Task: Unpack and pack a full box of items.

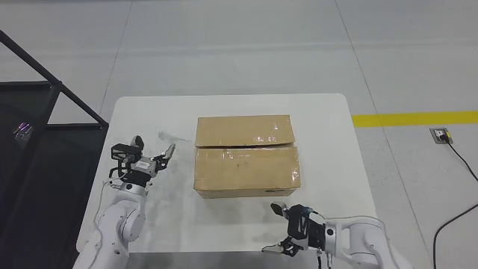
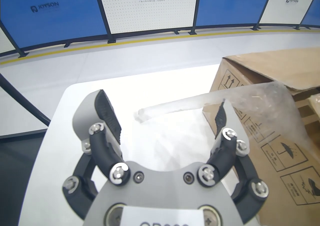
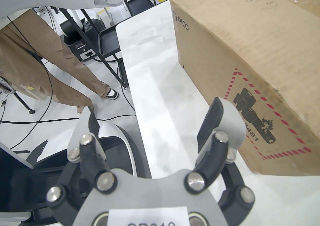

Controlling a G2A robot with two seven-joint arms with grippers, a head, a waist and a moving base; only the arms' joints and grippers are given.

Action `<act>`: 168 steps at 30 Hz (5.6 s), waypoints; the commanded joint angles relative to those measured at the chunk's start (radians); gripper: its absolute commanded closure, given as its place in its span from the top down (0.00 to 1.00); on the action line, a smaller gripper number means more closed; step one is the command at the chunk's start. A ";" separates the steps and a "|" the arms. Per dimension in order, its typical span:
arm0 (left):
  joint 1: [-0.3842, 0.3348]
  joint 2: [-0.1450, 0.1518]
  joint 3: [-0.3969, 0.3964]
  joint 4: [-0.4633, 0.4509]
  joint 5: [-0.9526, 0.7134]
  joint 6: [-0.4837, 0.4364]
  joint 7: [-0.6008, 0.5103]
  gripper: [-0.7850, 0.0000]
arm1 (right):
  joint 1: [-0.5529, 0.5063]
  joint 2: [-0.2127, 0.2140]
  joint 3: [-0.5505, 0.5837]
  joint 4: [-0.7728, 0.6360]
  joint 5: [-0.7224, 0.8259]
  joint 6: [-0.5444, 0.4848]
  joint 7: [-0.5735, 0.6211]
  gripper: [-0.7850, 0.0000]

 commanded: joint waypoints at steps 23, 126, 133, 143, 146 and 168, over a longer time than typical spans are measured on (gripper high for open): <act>0.088 0.004 -0.051 0.024 0.030 0.033 -0.013 1.00 | 0.075 0.005 -0.060 0.047 0.039 0.011 0.025 1.00; 0.299 0.045 -0.240 -0.305 -0.644 -0.565 -0.440 1.00 | 0.328 0.202 -0.219 0.258 1.466 0.022 0.654 1.00; 0.278 0.049 -0.184 -0.301 -0.486 -0.553 -0.498 1.00 | 0.384 0.265 -0.356 0.325 1.302 -0.035 0.596 1.00; 0.250 0.052 -0.122 -0.265 -0.376 -0.563 -0.506 1.00 | 0.426 0.277 -0.410 0.254 1.462 -0.050 0.581 1.00; 0.245 0.053 -0.114 -0.256 -0.357 -0.567 -0.502 1.00 | 0.430 0.274 -0.403 0.240 1.589 -0.050 0.581 1.00; 0.244 0.058 -0.124 -0.250 -0.385 -0.576 -0.495 1.00 | 0.527 0.213 -0.447 0.266 1.686 0.374 0.440 1.00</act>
